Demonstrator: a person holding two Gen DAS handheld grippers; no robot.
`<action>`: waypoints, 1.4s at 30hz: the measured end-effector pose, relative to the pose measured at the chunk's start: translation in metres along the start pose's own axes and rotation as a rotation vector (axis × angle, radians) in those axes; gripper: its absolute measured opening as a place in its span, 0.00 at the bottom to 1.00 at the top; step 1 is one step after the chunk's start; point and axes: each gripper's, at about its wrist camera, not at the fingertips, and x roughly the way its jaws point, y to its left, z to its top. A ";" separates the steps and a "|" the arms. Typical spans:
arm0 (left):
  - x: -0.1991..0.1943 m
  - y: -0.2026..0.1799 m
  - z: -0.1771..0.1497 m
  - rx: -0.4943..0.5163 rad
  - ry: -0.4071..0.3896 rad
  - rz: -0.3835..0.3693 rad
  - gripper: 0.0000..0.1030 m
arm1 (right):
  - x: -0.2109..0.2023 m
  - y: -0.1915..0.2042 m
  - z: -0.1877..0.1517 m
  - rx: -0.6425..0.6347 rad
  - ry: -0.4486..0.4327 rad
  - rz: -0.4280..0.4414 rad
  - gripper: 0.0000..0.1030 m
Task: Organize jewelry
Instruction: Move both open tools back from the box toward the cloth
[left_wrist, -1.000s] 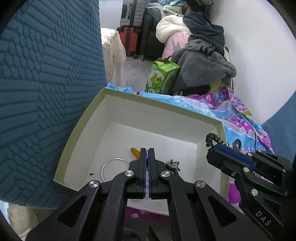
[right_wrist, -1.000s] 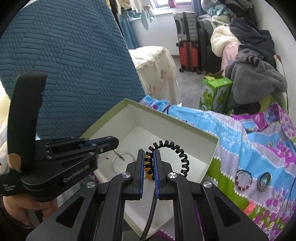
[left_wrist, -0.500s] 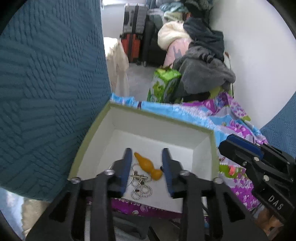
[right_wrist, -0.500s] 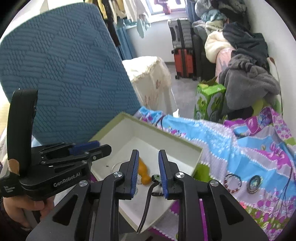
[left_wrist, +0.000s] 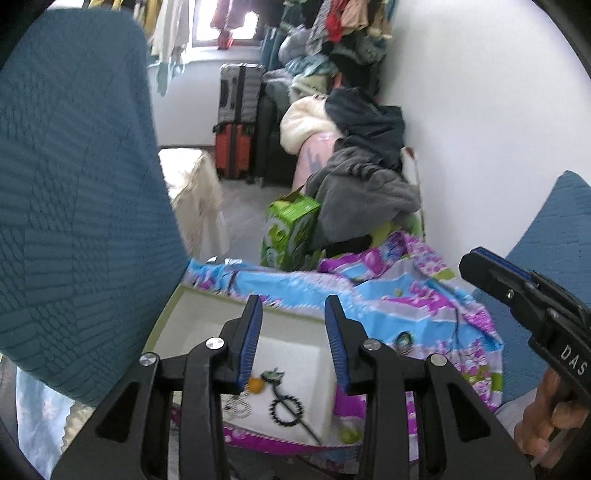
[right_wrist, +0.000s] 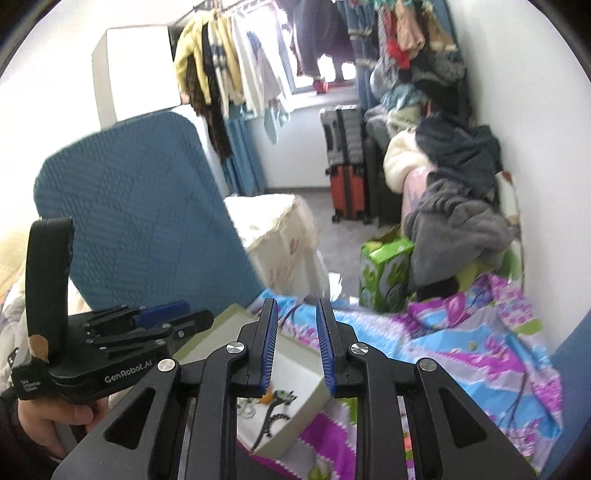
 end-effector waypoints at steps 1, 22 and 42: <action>-0.002 -0.006 0.002 0.008 -0.007 -0.007 0.35 | -0.005 -0.003 0.002 0.002 -0.010 -0.005 0.19; -0.011 -0.115 -0.025 0.105 -0.025 -0.136 0.35 | -0.099 -0.083 -0.037 0.075 -0.090 -0.151 0.19; 0.044 -0.150 -0.098 0.113 0.046 -0.154 0.35 | -0.064 -0.143 -0.137 0.170 -0.035 -0.198 0.19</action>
